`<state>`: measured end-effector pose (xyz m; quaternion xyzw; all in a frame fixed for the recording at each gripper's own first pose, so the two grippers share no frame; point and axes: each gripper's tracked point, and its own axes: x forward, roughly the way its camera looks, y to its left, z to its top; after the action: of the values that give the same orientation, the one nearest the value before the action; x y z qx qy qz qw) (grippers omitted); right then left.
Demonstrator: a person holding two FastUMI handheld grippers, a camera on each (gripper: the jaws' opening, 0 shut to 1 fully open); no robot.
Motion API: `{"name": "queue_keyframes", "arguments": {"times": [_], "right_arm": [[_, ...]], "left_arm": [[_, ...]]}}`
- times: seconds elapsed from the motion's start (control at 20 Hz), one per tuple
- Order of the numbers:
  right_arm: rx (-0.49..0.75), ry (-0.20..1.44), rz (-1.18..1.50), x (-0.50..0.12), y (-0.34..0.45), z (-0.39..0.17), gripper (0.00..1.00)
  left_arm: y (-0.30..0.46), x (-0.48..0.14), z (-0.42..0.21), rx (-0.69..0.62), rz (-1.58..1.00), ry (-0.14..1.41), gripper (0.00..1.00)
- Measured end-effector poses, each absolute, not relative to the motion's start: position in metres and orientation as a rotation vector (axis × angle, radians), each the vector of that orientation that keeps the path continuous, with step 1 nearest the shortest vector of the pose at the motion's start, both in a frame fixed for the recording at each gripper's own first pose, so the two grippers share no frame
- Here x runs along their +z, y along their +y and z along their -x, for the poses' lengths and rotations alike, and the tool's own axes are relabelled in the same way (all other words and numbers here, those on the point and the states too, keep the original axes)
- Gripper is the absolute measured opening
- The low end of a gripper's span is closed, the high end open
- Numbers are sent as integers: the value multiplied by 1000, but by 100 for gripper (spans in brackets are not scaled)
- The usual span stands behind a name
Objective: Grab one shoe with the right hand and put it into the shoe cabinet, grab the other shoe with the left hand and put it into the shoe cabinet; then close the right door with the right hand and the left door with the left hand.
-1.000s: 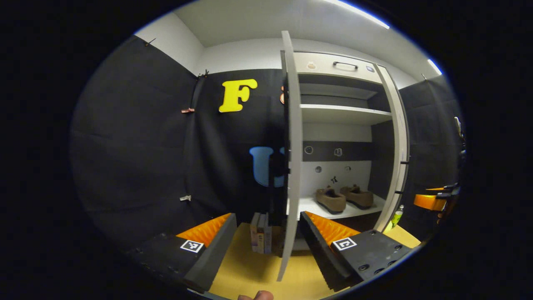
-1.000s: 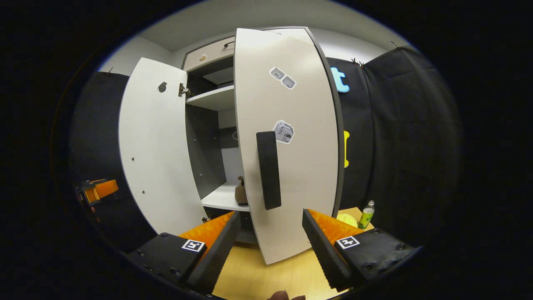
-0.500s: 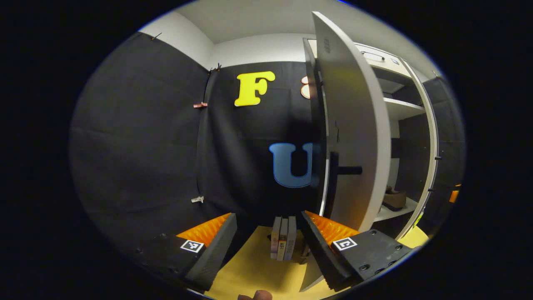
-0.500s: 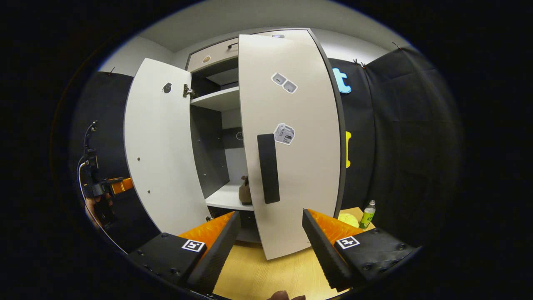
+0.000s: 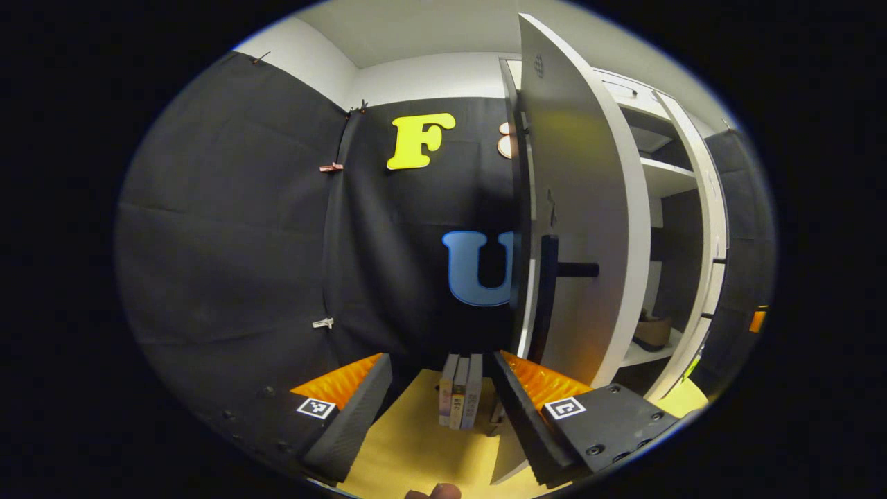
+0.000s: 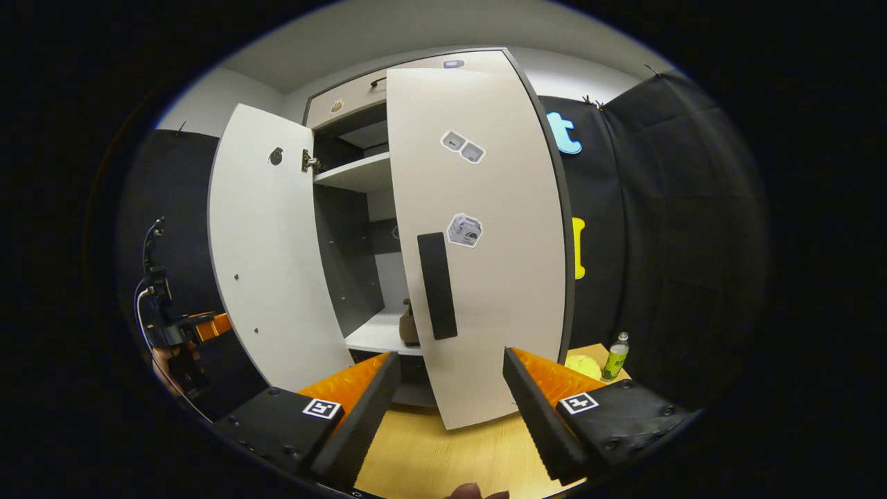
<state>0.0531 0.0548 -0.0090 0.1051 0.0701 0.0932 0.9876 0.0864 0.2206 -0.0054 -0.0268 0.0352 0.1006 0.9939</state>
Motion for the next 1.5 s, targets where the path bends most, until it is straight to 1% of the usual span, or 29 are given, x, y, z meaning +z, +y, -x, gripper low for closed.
{"name": "queue_keyframes", "arguments": {"times": [0.1, 0.15, 0.2, 0.35, 0.4, 0.45, 0.6, 0.65, 0.7, 0.75, 0.85, 0.95, 1.0, 1.1, 1.15, 1.25, 1.3, 1.35, 1.5], "right_arm": [[190, 142, -217, -9, 51, -53, 98], [189, 141, -218, -10, 49, -53, 98], [189, 141, -219, -10, 47, -53, 98], [192, 142, -225, -9, 43, -52, 98], [192, 142, -226, -9, 42, -52, 98], [192, 141, -229, -8, 40, -51, 98], [192, 138, -234, -7, 36, -50, 98], [191, 137, -237, -6, 35, -49, 98], [191, 135, -241, -5, 34, -49, 98], [188, 133, -244, -4, 32, -49, 98], [184, 127, -246, -1, 29, -47, 98], [179, 125, -247, 1, 26, -47, 98], [177, 123, -249, 1, 24, -46, 98], [169, 121, -250, 3, 20, -45, 98], [163, 119, -249, 4, 17, -44, 98], [157, 113, -251, 6, 15, -43, 98], [154, 111, -250, 7, 14, -42, 98], [149, 108, -245, 7, 13, -43, 98], [133, 91, -228, 11, 12, -43, 98]], "left_arm": [[213, -6, -80, 212, 43, 71, 94], [211, -5, -80, 214, 47, 70, 97], [209, -6, -80, 211, 55, 71, 94], [199, -6, -78, 191, 69, 76, 94], [195, -5, -79, 185, 68, 76, 90], [189, -4, -79, 176, 68, 77, 94], [161, -4, -81, 124, 68, 77, 94], [152, -3, -82, 106, 66, 73, 90], [142, -2, -85, 88, 64, 71, 90], [132, -1, -87, 68, 63, 67, 94], [111, -2, -92, 35, 69, 71, 94], [93, -1, -96, 5, 87, 76, 90], [82, 1, -97, -16, 95, 72, 97], [65, 4, -97, -48, 96, 74, 92], [59, 6, -96, -56, 89, 73, 94], [48, 7, -92, -77, 83, 72, 95], [41, 7, -89, -92, 83, 72, 92], [34, 7, -86, -109, 82, 71, 95], [20, 9, -73, -133, 55, 65, 95]]}}
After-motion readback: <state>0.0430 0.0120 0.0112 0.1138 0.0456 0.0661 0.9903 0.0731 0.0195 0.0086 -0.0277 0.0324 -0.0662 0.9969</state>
